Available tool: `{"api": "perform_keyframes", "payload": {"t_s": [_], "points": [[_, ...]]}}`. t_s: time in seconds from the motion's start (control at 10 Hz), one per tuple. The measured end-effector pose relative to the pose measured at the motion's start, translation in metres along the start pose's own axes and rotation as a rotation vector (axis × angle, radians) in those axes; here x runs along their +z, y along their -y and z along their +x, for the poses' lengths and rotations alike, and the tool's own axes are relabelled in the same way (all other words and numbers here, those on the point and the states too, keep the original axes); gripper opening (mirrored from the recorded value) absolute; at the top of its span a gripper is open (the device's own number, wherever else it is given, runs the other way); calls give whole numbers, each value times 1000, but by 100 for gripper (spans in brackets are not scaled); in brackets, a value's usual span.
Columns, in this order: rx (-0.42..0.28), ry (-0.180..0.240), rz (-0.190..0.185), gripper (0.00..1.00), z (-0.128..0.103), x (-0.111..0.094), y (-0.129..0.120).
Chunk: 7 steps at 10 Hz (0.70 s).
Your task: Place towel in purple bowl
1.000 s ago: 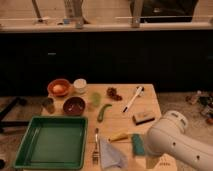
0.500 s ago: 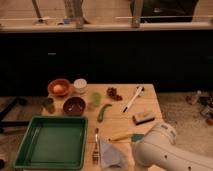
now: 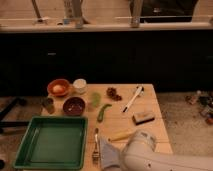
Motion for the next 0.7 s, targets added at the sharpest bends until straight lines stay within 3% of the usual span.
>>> {"api": "perform_keyframes", "payload": {"t_s": [0.3, 0.7], "points": [[-28, -2, -6, 80, -15, 25, 10], [-40, -6, -18, 80, -26, 35, 31]]}}
